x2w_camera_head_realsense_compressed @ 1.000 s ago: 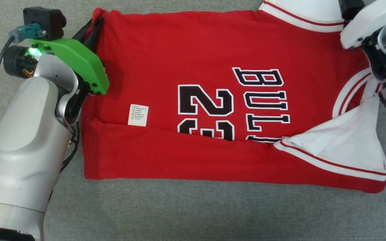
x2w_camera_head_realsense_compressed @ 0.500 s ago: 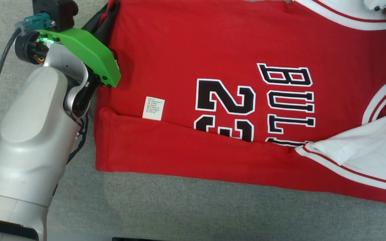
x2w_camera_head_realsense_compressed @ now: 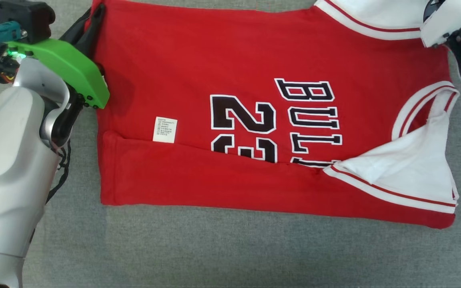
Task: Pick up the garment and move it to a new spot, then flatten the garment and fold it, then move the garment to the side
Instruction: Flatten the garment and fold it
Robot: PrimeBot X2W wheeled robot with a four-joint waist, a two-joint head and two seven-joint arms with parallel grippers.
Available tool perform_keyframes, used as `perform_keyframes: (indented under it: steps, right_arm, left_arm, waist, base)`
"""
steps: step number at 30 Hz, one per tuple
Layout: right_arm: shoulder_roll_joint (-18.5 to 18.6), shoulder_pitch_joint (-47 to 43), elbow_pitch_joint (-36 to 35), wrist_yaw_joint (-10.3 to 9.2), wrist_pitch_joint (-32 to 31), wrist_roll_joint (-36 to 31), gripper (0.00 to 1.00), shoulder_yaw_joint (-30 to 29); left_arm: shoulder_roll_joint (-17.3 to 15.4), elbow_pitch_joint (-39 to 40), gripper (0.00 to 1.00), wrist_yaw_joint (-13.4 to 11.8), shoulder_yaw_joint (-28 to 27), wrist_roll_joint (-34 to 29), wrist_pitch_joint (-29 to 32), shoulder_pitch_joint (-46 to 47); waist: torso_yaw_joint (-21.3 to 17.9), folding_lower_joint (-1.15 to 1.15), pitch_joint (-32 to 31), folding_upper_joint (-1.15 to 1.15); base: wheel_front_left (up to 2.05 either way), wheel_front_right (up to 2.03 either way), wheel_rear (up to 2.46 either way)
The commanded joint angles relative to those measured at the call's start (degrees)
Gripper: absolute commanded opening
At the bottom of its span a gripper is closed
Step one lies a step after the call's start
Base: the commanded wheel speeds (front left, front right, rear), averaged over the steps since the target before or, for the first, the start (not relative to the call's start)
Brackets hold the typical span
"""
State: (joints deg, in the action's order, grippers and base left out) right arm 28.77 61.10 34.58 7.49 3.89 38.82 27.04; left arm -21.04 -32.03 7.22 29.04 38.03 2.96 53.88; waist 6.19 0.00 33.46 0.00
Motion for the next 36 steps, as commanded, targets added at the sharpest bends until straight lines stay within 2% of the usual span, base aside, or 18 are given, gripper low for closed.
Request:
perform_keyframes:
  steps: [1,7,15,23,26,27,28,29,30,32,36]
  right_arm:
    - [0.25,-2.11,-1.16,0.0,1.29,0.29,0.0,-0.14]
    - [0.26,-12.15,-8.91,0.0,5.72,1.22,0.0,-2.03]
    - [-0.35,-31.63,-20.85,0.0,7.91,2.39,0.0,-7.95]
    - [-5.07,-48.71,-29.26,0.0,6.56,0.81,0.0,-15.26]
    - [-7.19,-53.07,-30.6,0.0,5.71,0.15,0.0,-17.27]
    - [-7.98,-54.42,-31.11,0.0,5.29,-0.18,0.03,-17.66]
    - [-8.58,-55.29,-31.59,0.0,4.86,-0.52,0.36,-17.66]
    - [-9.15,-56.15,-32.22,0.0,4.67,-1.27,0.76,-17.74]
    - [-9.37,-56.75,-32.72,0.0,4.78,-2.26,1.0,-17.93]
    - [-10.38,-58.12,-34.06,0.0,5.81,-4.6,1.0,-18.76]
    - [-13.02,-59.88,-37.73,0.0,7.48,-10.98,1.0,-21.91]
  left_arm:
    - [-1.18,0.79,0.0,-0.42,-0.35,-0.11,0.1,-1.2]
    - [-3.91,6.31,0.0,-1.77,-0.07,0.63,1.77,-7.34]
    - [-7.9,16.98,0.0,-5.83,-1.09,2.11,1.3,-19.74]
    - [-10.03,26.57,0.0,-11.04,-2.21,3.87,0.67,-32.65]
    - [-10.22,28.5,0.0,-11.98,-2.06,4.79,1.09,-35.87]
    - [-10.38,28.76,0.0,-12.2,-1.83,4.99,1.41,-37.04]
    - [-10.41,28.97,0.38,-12.56,-1.86,4.95,1.27,-37.63]
    - [-10.27,29.25,1.0,-12.95,-1.92,4.79,0.72,-38.2]
    - [-9.87,29.34,1.0,-13.4,-2.06,4.8,0.14,-38.84]
    - [-9.27,29.51,1.0,-15.15,-2.58,3.76,-2.04,-40.18]
    - [-7.17,30.42,1.0,-19.43,-4.54,0.76,-10.09,-41.89]
  waist:
    - [-2.3,0.0,-2.75,0.0]
    - [-4.7,0.0,-6.56,0.0]
    - [-6.51,0.0,-9.81,0.0]
    - [-7.0,0.0,-11.44,0.0]
    - [-6.87,0.0,-11.86,0.0]
    - [-6.86,0.0,-11.98,0.0]
    - [-6.87,0.0,-12.1,0.0]
    - [-6.93,0.0,-12.3,0.0]
    - [-7.0,0.0,-12.52,0.0]
    - [-7.09,0.0,-12.98,0.0]
    - [-7.42,0.0,-13.97,0.0]
  base:
    - [0.0,0.0,0.0]
    - [0.0,0.0,0.0]
    - [0.0,0.0,0.0]
    - [0.0,0.0,0.0]
    - [0.0,0.0,0.0]
    - [0.0,0.0,0.0]
    - [0.0,0.0,0.0]
    - [0.0,0.0,0.0]
    - [0.0,0.0,0.0]
    - [0.0,0.0,0.0]
    - [0.0,0.0,0.0]
